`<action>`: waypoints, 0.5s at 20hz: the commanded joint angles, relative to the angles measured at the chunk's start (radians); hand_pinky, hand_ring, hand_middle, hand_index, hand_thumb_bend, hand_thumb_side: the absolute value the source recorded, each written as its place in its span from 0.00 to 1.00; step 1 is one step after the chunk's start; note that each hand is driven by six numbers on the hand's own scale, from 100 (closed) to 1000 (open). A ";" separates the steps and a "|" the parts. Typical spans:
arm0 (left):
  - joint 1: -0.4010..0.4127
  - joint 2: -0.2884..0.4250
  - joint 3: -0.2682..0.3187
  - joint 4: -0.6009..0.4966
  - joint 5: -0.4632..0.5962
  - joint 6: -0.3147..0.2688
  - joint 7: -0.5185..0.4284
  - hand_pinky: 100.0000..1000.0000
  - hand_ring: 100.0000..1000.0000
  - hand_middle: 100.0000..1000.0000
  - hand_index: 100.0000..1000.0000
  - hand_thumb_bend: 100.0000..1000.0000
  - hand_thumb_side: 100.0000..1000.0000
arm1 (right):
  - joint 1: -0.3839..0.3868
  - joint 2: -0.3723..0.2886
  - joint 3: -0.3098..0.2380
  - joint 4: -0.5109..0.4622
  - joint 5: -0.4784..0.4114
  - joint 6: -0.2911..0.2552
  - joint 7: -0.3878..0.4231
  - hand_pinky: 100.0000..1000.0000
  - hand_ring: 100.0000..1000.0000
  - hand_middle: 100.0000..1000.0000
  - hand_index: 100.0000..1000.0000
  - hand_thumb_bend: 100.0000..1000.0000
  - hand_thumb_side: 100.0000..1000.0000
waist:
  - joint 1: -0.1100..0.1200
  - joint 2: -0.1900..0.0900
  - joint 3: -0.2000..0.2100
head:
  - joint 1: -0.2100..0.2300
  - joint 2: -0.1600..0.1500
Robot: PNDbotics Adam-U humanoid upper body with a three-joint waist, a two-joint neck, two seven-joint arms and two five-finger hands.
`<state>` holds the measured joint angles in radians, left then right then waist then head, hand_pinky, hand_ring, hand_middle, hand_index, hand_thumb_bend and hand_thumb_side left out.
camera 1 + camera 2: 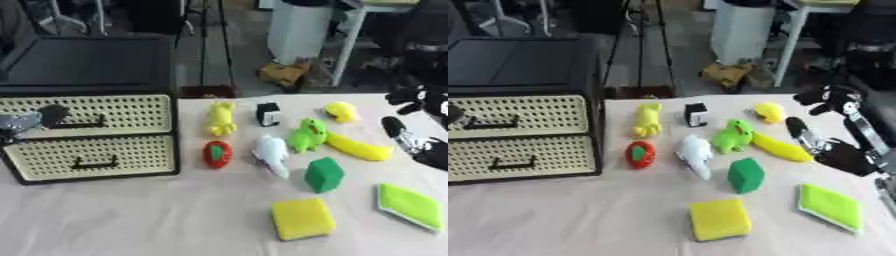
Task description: Pick up objects from table and place into drawer.
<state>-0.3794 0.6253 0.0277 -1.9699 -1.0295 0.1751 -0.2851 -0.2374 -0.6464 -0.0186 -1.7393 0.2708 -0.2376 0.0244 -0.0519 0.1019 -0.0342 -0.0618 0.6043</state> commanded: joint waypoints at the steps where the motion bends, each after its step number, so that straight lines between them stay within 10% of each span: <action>1: -0.022 0.012 -0.010 0.003 0.013 -0.005 -0.075 0.00 0.00 0.00 0.50 0.75 1.00 | -0.008 -0.028 -0.010 -0.005 -0.007 -0.002 0.001 0.64 0.73 0.69 0.76 0.25 0.64 | 0.000 -0.013 -0.001 | -0.001 0.001; 10: -0.059 -0.022 -0.057 0.083 -0.010 -0.014 -0.206 0.00 0.00 0.00 0.49 0.68 1.00 | -0.010 -0.025 -0.005 -0.004 -0.008 -0.004 0.006 0.64 0.73 0.69 0.76 0.25 0.64 | -0.001 -0.011 -0.003 | 0.003 0.004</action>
<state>-0.4188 0.5918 -0.0284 -1.8881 -1.0305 0.1634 -0.4741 -0.2374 -0.6464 -0.0179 -1.7374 0.2697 -0.2392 0.0283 -0.0545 0.1019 -0.0362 -0.0619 0.6050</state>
